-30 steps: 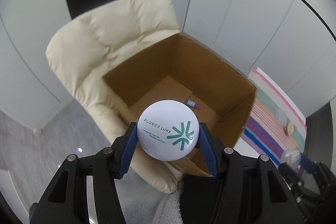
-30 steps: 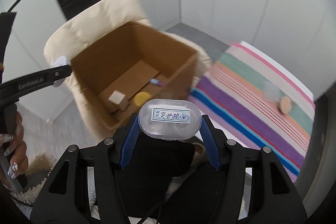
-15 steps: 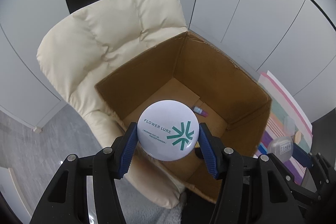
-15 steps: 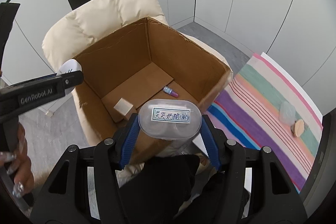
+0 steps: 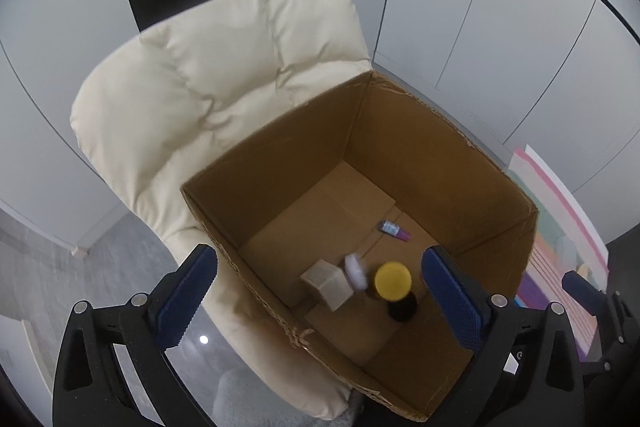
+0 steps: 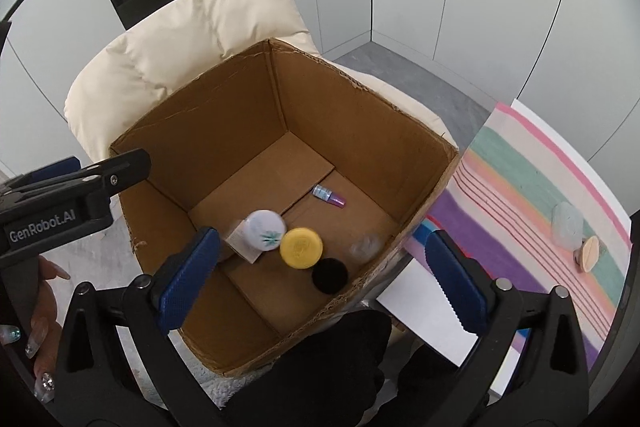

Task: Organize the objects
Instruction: 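Open both tools to drop the clear case and compact into the box, then withdraw both open tools from the box back toward the striped cloth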

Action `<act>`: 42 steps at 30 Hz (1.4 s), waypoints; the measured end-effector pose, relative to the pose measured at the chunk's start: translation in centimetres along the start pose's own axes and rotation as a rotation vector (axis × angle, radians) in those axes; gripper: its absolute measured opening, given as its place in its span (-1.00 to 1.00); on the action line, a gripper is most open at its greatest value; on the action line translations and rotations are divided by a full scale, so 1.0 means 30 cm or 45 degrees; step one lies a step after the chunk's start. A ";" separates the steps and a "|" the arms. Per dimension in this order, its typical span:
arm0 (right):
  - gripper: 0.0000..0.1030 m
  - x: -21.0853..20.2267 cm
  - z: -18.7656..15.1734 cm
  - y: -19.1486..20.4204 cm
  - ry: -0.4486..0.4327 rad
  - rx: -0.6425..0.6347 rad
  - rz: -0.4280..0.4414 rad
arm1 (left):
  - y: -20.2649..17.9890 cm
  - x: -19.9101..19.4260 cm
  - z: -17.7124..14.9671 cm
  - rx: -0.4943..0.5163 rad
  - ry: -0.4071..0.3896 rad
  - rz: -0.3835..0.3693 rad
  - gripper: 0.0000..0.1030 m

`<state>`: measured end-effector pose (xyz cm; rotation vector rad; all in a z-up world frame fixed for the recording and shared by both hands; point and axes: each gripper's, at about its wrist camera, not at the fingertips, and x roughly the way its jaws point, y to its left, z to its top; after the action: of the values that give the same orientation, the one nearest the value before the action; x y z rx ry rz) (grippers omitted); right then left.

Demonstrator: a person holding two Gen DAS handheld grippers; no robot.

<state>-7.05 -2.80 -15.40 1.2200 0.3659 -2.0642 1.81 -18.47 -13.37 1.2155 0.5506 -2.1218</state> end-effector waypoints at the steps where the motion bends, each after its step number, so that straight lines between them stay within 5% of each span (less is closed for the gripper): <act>1: 1.00 0.001 -0.001 -0.002 0.002 0.003 -0.002 | 0.003 0.002 -0.001 -0.003 0.004 -0.001 0.99; 22: 1.00 -0.083 -0.075 -0.008 0.004 0.015 -0.055 | 0.005 -0.099 -0.060 0.067 -0.068 0.043 0.99; 34: 1.00 -0.212 -0.259 -0.027 0.025 0.075 -0.066 | 0.037 -0.181 -0.276 0.121 -0.030 0.033 0.99; 42: 1.00 -0.286 -0.328 -0.038 -0.002 0.100 -0.094 | 0.010 -0.234 -0.318 0.128 -0.031 -0.006 0.99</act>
<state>1.24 7.13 -13.31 1.2682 0.3365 -2.1601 10.51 -10.56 -11.92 1.2424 0.4412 -2.1886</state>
